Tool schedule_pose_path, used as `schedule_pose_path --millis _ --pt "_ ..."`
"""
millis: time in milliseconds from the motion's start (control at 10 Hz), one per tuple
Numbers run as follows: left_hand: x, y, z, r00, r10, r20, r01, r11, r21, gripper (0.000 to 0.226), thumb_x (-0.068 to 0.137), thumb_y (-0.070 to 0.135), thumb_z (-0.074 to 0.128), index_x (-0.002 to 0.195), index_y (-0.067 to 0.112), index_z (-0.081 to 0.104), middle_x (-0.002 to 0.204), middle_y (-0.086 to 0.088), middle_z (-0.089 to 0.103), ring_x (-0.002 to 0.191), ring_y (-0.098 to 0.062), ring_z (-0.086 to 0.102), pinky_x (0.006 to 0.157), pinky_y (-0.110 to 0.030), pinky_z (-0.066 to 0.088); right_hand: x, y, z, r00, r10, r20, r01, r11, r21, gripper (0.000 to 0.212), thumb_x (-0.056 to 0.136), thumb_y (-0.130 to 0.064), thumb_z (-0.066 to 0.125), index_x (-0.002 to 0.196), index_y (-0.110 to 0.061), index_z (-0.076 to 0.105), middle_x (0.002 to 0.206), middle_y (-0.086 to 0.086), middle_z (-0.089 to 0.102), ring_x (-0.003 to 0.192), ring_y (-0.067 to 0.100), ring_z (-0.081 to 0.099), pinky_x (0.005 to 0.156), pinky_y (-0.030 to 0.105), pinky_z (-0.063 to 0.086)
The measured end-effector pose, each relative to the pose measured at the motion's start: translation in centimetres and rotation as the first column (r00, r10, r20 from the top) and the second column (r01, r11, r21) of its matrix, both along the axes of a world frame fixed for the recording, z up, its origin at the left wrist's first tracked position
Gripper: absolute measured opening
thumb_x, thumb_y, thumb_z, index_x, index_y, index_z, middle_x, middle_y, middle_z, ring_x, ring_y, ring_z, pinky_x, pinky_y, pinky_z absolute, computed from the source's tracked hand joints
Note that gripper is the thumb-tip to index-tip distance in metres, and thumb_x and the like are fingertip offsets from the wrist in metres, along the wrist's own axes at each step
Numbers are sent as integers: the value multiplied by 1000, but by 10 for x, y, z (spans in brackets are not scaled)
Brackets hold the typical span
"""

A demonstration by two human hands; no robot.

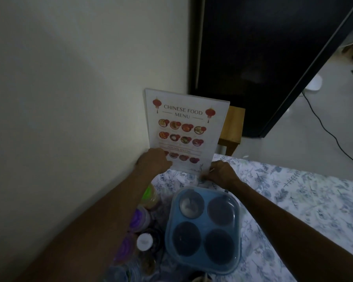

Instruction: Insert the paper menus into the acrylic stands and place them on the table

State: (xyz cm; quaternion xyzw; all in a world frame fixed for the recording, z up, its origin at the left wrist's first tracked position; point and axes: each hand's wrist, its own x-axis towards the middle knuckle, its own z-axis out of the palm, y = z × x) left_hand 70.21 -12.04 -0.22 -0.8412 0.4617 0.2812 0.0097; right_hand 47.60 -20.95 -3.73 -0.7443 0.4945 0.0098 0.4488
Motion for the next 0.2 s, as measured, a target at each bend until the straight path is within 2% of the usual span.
schedule_pose_path --millis 200 --pt "-2 -2 21 999 -41 -30 40 999 -22 54 90 50 60 122 6 62 121 -16 66 106 -29 62 81 -29 46 -12 2 10 1000 16 25 -14 999 -52 40 77 -27 84 114 -16 73 117 5 75 106 24 69 97 38 55"
